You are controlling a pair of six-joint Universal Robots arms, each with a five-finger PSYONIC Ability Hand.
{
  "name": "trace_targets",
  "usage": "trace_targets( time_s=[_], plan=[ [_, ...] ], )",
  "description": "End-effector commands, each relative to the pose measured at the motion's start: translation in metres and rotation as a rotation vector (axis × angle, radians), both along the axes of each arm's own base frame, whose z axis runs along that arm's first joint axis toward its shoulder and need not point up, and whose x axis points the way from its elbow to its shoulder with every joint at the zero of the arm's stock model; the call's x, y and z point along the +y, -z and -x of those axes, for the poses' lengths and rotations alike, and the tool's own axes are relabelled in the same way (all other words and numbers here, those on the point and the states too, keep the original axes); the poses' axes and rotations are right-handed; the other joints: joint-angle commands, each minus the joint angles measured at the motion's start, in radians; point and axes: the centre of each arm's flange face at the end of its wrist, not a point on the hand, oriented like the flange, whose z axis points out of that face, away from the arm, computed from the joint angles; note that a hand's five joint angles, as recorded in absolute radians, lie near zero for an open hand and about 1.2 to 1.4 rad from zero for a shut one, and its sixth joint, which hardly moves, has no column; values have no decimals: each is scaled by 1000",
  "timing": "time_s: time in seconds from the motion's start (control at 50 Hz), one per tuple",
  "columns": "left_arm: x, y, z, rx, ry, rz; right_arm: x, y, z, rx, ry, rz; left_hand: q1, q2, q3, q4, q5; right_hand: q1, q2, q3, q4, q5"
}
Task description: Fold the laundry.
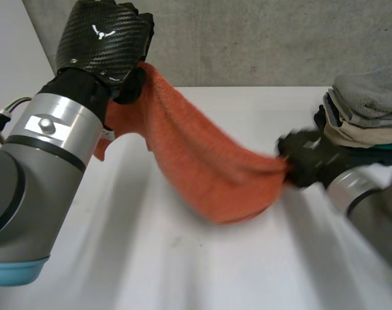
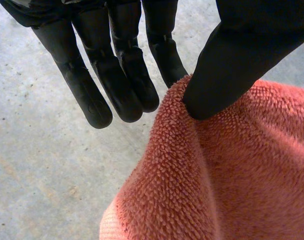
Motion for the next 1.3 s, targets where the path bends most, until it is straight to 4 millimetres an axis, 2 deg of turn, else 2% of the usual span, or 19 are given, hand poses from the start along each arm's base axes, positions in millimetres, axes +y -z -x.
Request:
trace_targets(
  time_s=[0.02, 0.12, 0.16, 0.2, 0.26, 0.28, 0.3, 0.32, 0.34, 0.42, 0.48, 0.5, 0.56, 0.58, 0.68, 0.8, 0.96, 1.14, 1.3],
  plan=[
    [9, 0, -8, 17, 4, -35, -29, -68, 28, 118, 40, 247, 259, 200, 206, 197, 252, 460, 221, 211, 210, 255],
    [8, 9, -12, 22, -10, -92, -19, -68, -27, 89, -170, 290, 259, 200, 206, 197, 252, 460, 221, 211, 210, 255],
    [5, 17, -17, 8, -31, -119, -12, -56, -65, 73, -312, 301, 259, 200, 206, 197, 252, 460, 221, 211, 210, 255],
    [3, 23, -20, -2, -46, -134, -10, -46, -78, 67, -362, 291, 259, 200, 206, 197, 252, 460, 221, 211, 210, 255],
    [-2, 34, -26, -19, -72, -162, -5, -12, -97, 78, -451, 216, 259, 200, 206, 197, 252, 426, 187, 177, 176, 221],
    [-3, 35, -28, -21, -78, -168, -4, -2, -100, 86, -466, 193, 259, 200, 206, 197, 252, 184, -54, -64, -65, -20],
    [-5, 38, -29, -24, -85, -174, -2, 14, -104, 108, -486, 162, 259, 200, 206, 197, 252, -426, -664, -674, -675, -630],
    [-8, 42, -32, -31, -98, -186, -1, 22, -105, 123, -494, 152, 259, 200, 206, 197, 252, -762, -1001, -1011, -1012, -967],
    [-9, 43, -34, -31, -104, -189, 0, 25, -106, 134, -499, 151, 259, 200, 206, 197, 252, -762, -1001, -1011, -1012, -967],
    [-16, 50, -40, -41, -131, -209, -4, 18, -102, 146, -462, 175, 259, 200, 206, 197, 252, -762, -1001, -1011, -1012, -967],
    [-22, 52, -44, -43, -153, -214, -6, -5, -97, 101, -388, 186, 259, 200, 206, 197, 252, -762, -1001, -1011, -1012, -967],
    [-24, 52, -46, -41, -159, -211, -12, -16, -88, 69, -325, 183, 259, 200, 206, 197, 252, -762, -1001, -1011, -1012, -967],
    [-30, 52, -50, -40, -177, -213, -27, -29, -66, 19, -224, 155, 259, 200, 206, 197, 252, -762, -1001, -1011, -1012, -967],
    [-31, 52, -51, -40, -182, -213, -35, -35, -50, -12, -167, 118, 259, 200, 206, 197, 252, -762, -1001, -1011, -1012, -967],
    [-34, 54, -55, -38, -197, -219, -36, -43, -22, -58, -101, -27, 259, 200, 206, 197, 252, -694, -932, -942, -943, -898],
    [-34, 55, -55, -39, -198, -221, -21, -30, -6, -16, -79, -257, 259, 200, 206, 197, 252, -433, -671, -681, -682, -637],
    [-35, 61, -54, -49, -198, -235, 3, -2, 1, 21, -70, -432, 259, 200, 206, 197, 252, -405, -644, -654, -655, -610],
    [-36, 68, -54, -58, -199, -258, 21, 16, 5, 31, -66, -474, 259, 200, 206, 197, 252, -403, -641, -651, -652, -607],
    [-36, 69, -54, -61, -201, -263, 21, 31, 5, 53, -20, -415, 259, 200, 206, 197, 252, -367, -606, -616, -617, -572]
  ],
)
